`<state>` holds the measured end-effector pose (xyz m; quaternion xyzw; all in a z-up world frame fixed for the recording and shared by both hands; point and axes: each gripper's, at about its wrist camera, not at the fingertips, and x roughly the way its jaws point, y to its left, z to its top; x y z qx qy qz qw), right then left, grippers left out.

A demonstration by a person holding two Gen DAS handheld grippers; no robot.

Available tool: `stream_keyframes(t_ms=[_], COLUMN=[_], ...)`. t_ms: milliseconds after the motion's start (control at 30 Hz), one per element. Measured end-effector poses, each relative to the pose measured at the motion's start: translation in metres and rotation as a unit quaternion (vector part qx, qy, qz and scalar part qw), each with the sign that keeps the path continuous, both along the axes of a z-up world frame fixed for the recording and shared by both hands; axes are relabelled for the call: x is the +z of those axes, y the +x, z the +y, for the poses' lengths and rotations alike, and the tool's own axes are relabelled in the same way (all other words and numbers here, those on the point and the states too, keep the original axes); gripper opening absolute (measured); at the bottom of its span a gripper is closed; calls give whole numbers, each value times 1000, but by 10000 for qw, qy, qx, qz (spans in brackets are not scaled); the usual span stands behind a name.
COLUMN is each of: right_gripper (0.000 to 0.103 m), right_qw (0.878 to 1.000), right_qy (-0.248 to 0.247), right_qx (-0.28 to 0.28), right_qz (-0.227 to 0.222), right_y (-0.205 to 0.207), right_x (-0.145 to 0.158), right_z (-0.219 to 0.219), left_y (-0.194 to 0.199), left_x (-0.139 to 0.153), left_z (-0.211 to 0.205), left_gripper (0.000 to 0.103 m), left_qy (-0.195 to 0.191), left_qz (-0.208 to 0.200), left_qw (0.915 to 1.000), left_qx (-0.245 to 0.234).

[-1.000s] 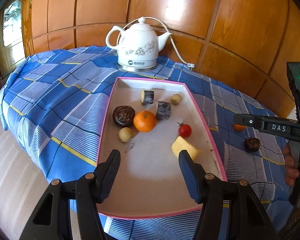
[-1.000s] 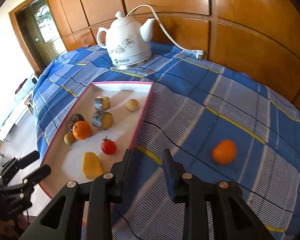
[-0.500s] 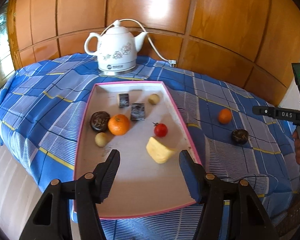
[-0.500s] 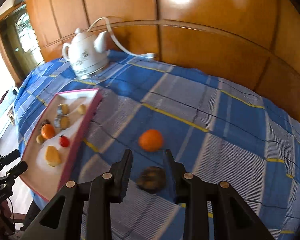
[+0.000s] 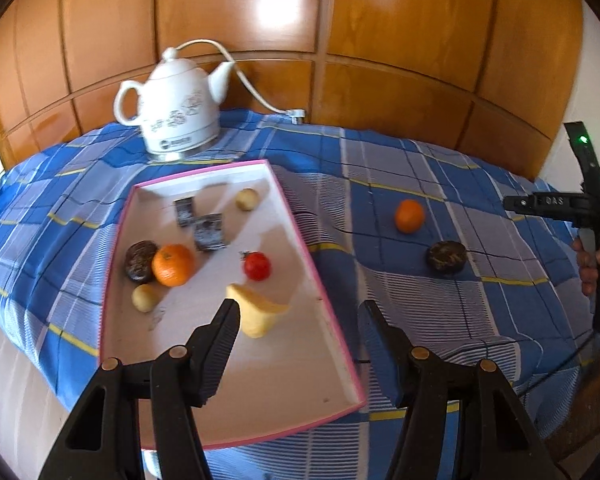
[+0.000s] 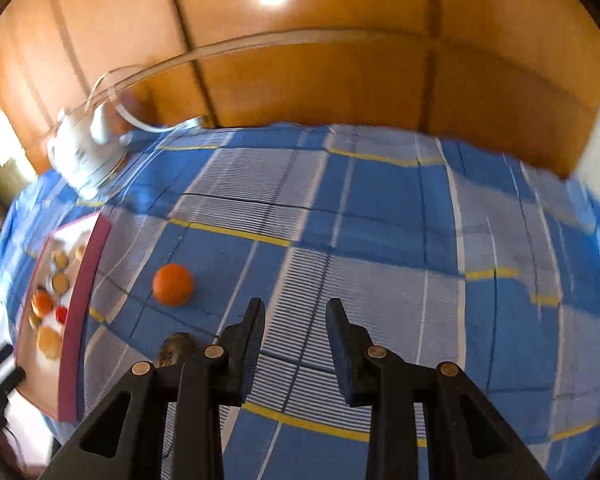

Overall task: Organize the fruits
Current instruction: 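Withdraw both open tools from the tray toward the remaining fruits, then grasp the dark round fruit with the left tool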

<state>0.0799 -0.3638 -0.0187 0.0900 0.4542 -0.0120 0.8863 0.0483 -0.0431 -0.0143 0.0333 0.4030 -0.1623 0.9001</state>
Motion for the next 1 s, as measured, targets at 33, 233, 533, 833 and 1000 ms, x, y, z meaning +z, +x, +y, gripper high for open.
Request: stream_keyframes(t_ms=[33,233,533,833,1000], right_gripper=[32,32,32,32,32], right_qw=[9998,9983,9971,9964,9973], right_qy=[116,409,610,769,685], right_qx=[-110,-373,-394,-295,-200], right_qz=[78,165,221,191,182], right_y=[2,3,4,2,3], right_x=[-3,-5,-4,-2,-1], right_z=[-6,-19,-22,-16,-10], left_y=[1,13,36,71,85], left_x=[0,-4,-14,-47,-65], left_z=[-5,-47,-124,-174,-181], left_gripper=[63,64,72,71,51], left_qy=[17,-95,-216,-281,-382], left_qz=[15,241,546,1058,1271], left_qw=[10000,9976,9873,9826,9806], left_qx=[-83,-649,-1476,-1502,-1442])
